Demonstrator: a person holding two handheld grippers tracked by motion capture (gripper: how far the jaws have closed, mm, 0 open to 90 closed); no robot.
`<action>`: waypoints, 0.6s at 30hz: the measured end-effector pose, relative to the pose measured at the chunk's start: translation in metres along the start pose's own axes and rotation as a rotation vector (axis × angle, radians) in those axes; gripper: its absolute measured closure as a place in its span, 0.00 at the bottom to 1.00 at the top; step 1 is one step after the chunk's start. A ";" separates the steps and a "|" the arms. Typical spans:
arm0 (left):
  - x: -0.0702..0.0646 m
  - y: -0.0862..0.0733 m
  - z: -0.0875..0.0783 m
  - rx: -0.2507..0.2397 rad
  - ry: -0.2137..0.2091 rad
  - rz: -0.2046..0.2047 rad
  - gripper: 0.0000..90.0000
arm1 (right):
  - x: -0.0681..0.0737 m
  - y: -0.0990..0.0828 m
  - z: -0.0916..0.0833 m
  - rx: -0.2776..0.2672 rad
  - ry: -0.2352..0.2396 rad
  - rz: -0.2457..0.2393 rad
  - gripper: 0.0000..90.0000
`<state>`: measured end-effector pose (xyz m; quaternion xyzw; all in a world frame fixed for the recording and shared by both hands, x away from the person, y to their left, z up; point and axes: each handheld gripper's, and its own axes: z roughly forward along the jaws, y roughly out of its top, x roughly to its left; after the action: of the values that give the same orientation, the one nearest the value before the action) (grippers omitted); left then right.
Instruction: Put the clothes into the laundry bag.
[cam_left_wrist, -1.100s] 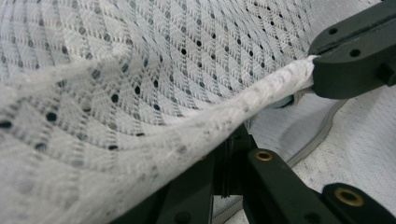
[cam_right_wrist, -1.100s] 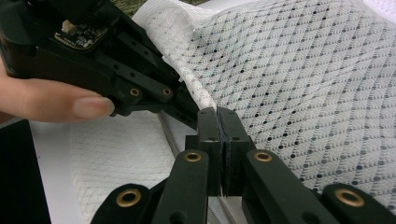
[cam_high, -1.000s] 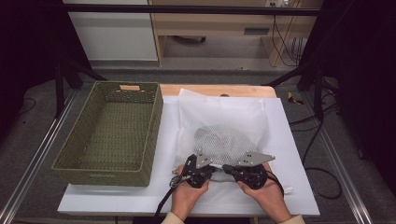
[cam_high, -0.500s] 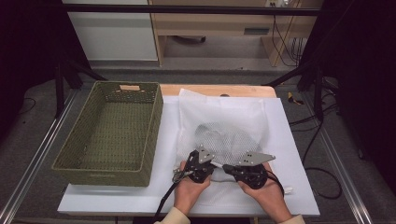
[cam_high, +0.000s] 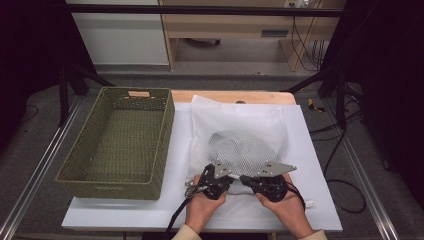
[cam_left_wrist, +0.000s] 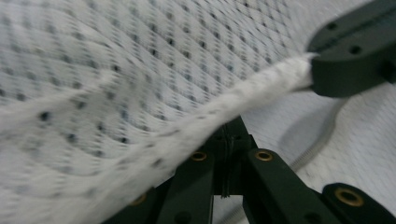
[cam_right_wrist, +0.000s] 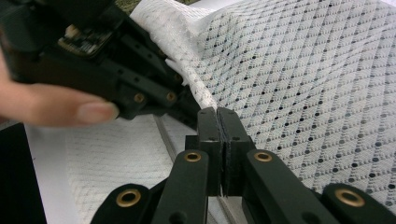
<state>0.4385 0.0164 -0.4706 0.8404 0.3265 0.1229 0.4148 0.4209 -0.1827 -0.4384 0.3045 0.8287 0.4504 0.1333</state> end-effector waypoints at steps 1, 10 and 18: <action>-0.001 0.000 0.000 0.005 -0.003 0.006 1.00 | 0.000 0.000 0.000 0.002 0.000 0.001 0.99; 0.001 0.006 0.014 -0.009 0.071 0.000 1.00 | 0.001 0.000 -0.002 0.009 0.003 -0.003 0.99; 0.006 0.014 0.025 -0.035 0.107 -0.008 1.00 | 0.000 0.000 -0.005 0.007 -0.001 0.004 0.99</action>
<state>0.4614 -0.0012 -0.4753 0.8238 0.3495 0.1718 0.4118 0.4187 -0.1862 -0.4361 0.3070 0.8294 0.4477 0.1320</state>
